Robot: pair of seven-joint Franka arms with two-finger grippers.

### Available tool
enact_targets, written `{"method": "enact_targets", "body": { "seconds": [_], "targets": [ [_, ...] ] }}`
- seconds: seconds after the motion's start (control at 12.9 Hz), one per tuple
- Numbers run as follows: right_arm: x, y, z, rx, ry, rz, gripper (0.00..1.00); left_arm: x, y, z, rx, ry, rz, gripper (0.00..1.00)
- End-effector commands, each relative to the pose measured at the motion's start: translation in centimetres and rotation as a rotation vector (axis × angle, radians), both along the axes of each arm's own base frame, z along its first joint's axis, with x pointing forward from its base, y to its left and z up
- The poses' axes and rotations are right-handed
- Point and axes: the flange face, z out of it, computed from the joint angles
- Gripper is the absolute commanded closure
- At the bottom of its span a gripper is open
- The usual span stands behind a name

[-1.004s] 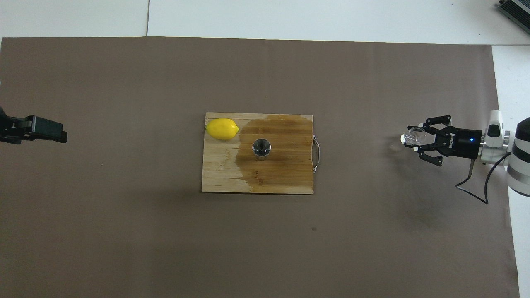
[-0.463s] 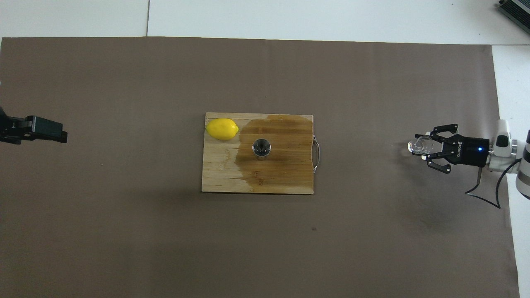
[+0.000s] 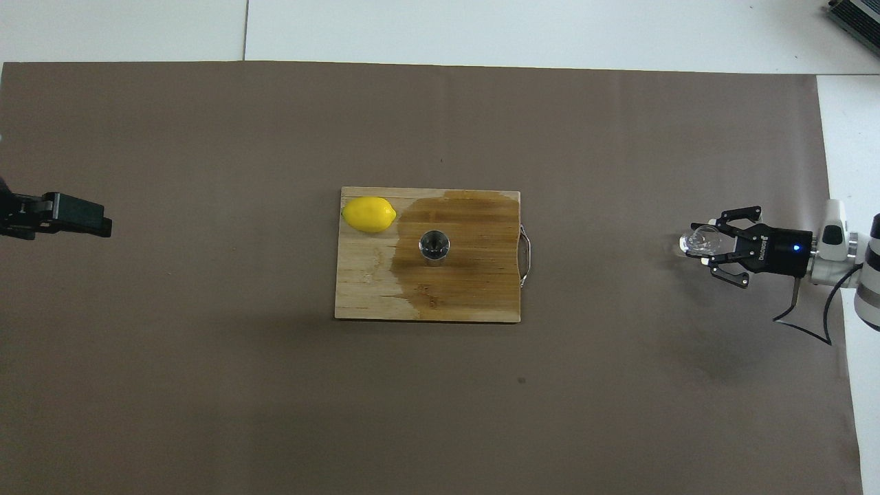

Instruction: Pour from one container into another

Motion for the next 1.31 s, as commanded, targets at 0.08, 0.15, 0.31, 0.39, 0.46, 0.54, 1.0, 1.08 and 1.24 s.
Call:
{"method": "enact_targets", "body": {
  "seconds": [0.08, 0.15, 0.31, 0.39, 0.46, 0.54, 1.0, 1.08, 1.24],
  "targets": [
    [0.5, -0.3, -0.4, -0.019, -0.028, -0.003, 0.65, -0.6, 0.2, 0.0, -0.007, 0.0, 0.007, 0.0],
    [0.5, -0.3, -0.5, -0.02, -0.036, 0.001, 0.65, -0.6, 0.2, 0.0, -0.007, 0.0, 0.007, 0.0],
    [0.5, -0.2, -0.8, -0.024, -0.048, 0.013, 0.64, -0.6, 0.2, 0.0, -0.007, 0.0, 0.007, 0.0],
    [0.6, 0.0, -0.8, -0.027, -0.062, 0.024, 0.64, -0.6, 0.2, 0.0, -0.007, 0.0, 0.007, 0.0],
    [0.6, 0.3, -0.9, -0.024, -0.064, 0.03, 0.63, -0.6, 0.2, 0.0, -0.007, 0.0, 0.007, 0.0],
    [0.6, 0.4, -0.9, -0.023, -0.064, 0.033, 0.61, -0.6, 0.2, 0.0, -0.007, 0.0, 0.007, 0.0],
    [0.8, 1.6, -1.3, 0.0, -0.078, 0.041, 0.56, -0.6, 0.2, 0.0, -0.007, 0.0, 0.005, 0.0],
    [0.8, 1.8, -1.3, 0.005, -0.077, 0.045, 0.54, -0.6, 0.2, 0.0, -0.007, 0.0, 0.007, 0.0],
    [1.1, 2.5, -1.3, 0.016, -0.083, 0.048, 0.5, -0.6, 0.2, 0.0, -0.007, 0.0, 0.007, 0.0]
  ]
}}
